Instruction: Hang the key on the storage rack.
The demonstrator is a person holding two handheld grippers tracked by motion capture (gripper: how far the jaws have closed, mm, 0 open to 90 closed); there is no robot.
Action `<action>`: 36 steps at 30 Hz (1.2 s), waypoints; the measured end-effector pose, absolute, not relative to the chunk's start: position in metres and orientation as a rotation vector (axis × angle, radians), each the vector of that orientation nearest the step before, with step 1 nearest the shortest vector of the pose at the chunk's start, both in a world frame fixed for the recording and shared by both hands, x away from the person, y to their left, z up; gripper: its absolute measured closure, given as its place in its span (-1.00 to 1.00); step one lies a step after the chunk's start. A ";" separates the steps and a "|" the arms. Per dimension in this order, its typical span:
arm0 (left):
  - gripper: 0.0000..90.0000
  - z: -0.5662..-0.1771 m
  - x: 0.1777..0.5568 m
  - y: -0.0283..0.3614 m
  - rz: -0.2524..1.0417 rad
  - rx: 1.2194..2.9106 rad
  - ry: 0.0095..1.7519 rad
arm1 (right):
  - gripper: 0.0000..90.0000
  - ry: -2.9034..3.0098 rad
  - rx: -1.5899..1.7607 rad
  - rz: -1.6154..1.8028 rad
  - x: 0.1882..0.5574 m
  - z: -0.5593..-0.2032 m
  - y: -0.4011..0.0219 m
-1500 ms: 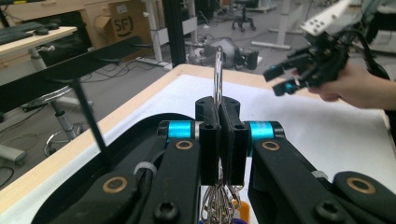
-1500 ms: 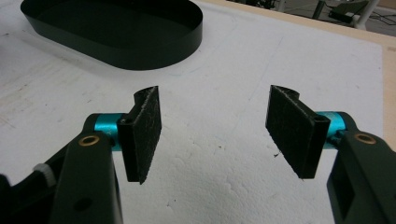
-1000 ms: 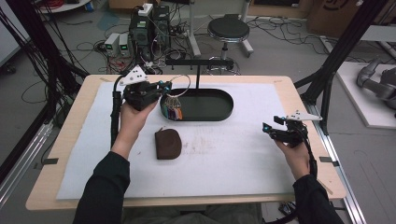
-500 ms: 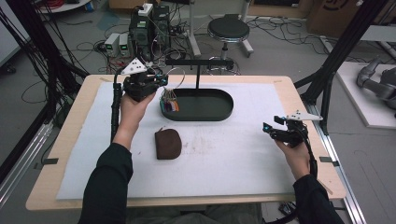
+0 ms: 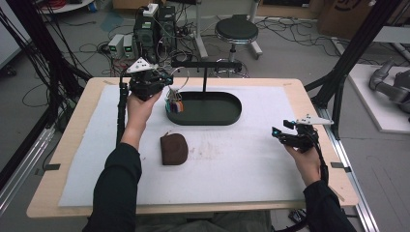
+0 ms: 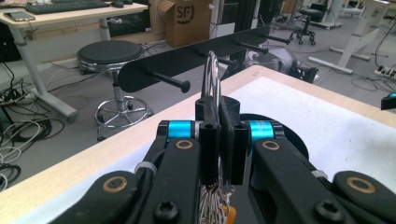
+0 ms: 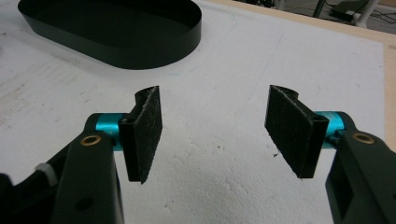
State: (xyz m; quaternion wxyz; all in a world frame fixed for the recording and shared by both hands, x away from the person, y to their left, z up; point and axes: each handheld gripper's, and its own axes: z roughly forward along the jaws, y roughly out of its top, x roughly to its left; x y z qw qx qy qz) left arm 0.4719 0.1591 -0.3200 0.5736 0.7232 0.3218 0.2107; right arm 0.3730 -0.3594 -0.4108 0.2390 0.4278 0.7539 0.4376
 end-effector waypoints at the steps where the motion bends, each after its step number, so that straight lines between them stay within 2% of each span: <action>1: 0.93 -0.321 0.473 0.159 0.490 1.697 0.759 | -0.17 2.065 1.172 1.200 0.373 -0.411 -0.360; 25: 0.92 -0.340 0.487 0.165 0.466 1.631 0.849 | -0.17 2.066 1.181 1.199 0.374 -0.411 -0.362; 36: 0.92 -0.343 0.487 0.163 0.504 1.638 0.861 | -0.17 2.070 1.180 1.190 0.373 -0.411 -0.363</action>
